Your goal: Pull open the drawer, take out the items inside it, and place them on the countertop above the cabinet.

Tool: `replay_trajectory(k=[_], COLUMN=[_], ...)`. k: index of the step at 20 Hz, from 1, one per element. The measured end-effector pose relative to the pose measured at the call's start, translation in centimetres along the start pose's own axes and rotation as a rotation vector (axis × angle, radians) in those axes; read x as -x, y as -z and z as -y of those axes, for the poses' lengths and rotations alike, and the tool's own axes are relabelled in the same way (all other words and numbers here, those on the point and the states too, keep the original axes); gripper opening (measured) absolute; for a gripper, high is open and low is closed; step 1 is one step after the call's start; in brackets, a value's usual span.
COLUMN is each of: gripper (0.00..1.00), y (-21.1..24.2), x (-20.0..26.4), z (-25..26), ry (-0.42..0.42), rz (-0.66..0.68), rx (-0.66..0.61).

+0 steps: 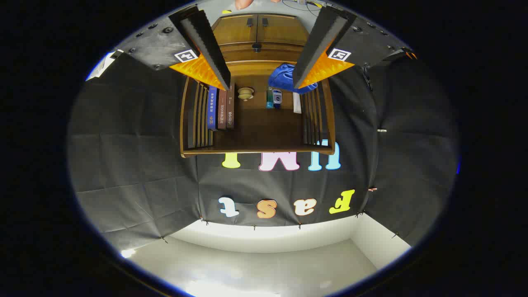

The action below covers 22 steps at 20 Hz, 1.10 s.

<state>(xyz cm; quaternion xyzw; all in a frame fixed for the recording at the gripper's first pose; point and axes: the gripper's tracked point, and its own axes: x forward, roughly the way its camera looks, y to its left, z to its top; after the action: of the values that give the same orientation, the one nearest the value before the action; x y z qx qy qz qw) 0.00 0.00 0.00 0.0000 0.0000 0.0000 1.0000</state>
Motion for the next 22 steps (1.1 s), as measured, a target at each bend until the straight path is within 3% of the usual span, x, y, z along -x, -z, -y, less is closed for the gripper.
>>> replay_trajectory(k=[22], gripper=[0.98], y=[1.9], x=[-1.6], z=[-0.2], ry=[-0.004], rz=[0.013], rx=[-0.013])
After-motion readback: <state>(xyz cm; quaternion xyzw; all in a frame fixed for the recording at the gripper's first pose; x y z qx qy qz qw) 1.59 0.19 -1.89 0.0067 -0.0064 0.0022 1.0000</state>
